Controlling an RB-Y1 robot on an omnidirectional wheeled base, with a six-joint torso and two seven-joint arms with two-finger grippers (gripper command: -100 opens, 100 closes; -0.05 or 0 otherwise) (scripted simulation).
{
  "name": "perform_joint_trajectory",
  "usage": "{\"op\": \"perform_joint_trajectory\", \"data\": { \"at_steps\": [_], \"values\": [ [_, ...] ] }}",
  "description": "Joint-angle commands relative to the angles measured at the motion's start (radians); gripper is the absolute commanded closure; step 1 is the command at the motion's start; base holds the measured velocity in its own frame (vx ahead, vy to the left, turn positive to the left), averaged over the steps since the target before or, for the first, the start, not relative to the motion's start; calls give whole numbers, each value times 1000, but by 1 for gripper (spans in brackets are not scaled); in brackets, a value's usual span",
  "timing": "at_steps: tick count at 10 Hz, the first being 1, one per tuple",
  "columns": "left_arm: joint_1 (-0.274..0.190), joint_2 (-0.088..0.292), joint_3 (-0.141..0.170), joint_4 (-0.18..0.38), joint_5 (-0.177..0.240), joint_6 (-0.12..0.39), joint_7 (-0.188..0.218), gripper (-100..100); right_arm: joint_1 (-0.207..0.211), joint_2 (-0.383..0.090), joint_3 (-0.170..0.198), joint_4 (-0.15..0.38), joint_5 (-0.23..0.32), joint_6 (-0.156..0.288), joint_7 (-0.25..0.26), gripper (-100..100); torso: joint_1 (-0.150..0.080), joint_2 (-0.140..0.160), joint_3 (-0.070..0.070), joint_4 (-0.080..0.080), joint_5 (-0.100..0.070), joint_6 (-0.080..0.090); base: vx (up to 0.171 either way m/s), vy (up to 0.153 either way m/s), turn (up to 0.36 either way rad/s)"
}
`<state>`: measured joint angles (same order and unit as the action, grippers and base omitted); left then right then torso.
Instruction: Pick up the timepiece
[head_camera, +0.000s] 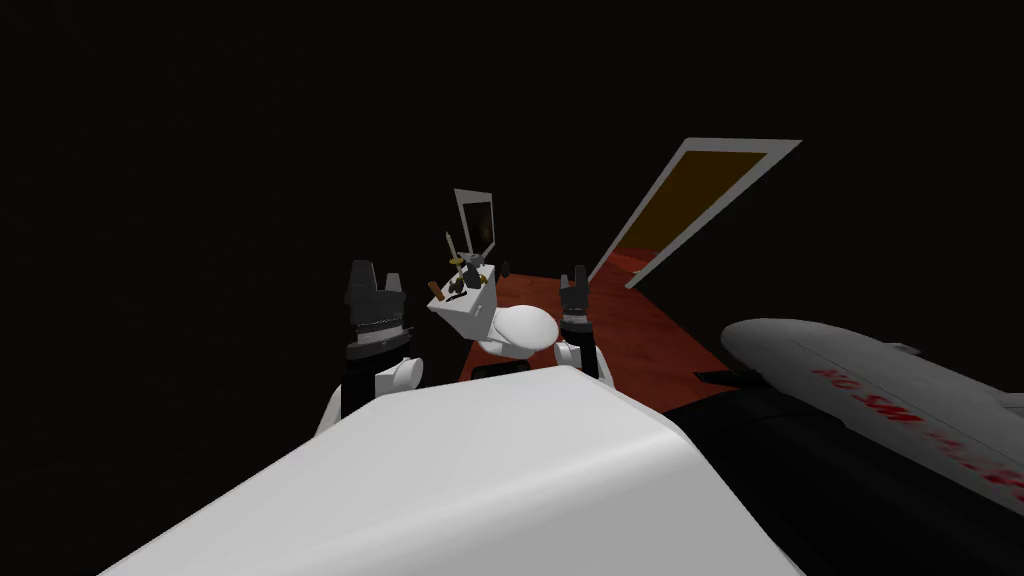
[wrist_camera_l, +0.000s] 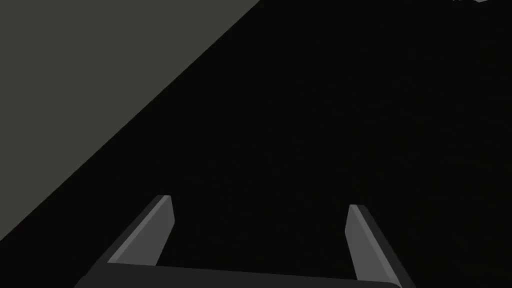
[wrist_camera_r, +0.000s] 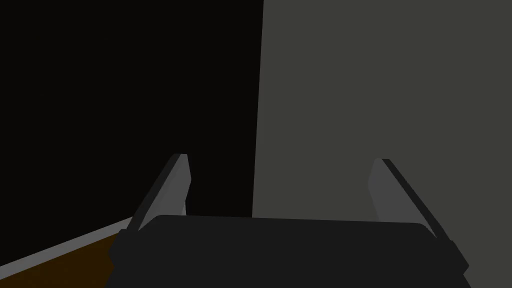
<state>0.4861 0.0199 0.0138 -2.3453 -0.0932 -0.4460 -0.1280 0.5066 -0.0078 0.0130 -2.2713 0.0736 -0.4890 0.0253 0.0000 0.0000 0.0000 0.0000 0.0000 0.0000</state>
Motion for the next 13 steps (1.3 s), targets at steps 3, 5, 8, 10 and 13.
{"op": "perform_joint_trajectory", "data": {
  "at_steps": [3, 5, 8, 10, 13],
  "values": [
    [22, 84, 19, 23, -18, 17, -16, -100, 0, 0, 0, 0, 0, 0, 0, 0, 1, 1, 1, 0, 0, 0, -17, 3, -63],
    [44, 143, 37, 46, -37, 34, -31, -100, 0, 0, 0, 0, 0, 0, 0, 0, 1, 2, 1, 0, 0, 0, -29, 8, -105],
    [83, 235, 70, 92, -74, 66, -60, -100, 0, 0, 0, 0, 0, 0, 0, 0, 1, 3, 2, 1, 0, 0, -43, 9, -144],
    [96, 276, 81, 109, -87, 78, -70, -100, 0, 0, 0, 0, 0, 0, 0, 0, 1, 3, 2, 1, 0, 0, -37, 3, -92],
    [137, 372, 114, 162, -128, 115, -100, -100, 0, 0, 0, 0, 0, 0, 0, 0, 1, 2, 1, 0, 0, 0, -24, 5, -134]
  ]
}}
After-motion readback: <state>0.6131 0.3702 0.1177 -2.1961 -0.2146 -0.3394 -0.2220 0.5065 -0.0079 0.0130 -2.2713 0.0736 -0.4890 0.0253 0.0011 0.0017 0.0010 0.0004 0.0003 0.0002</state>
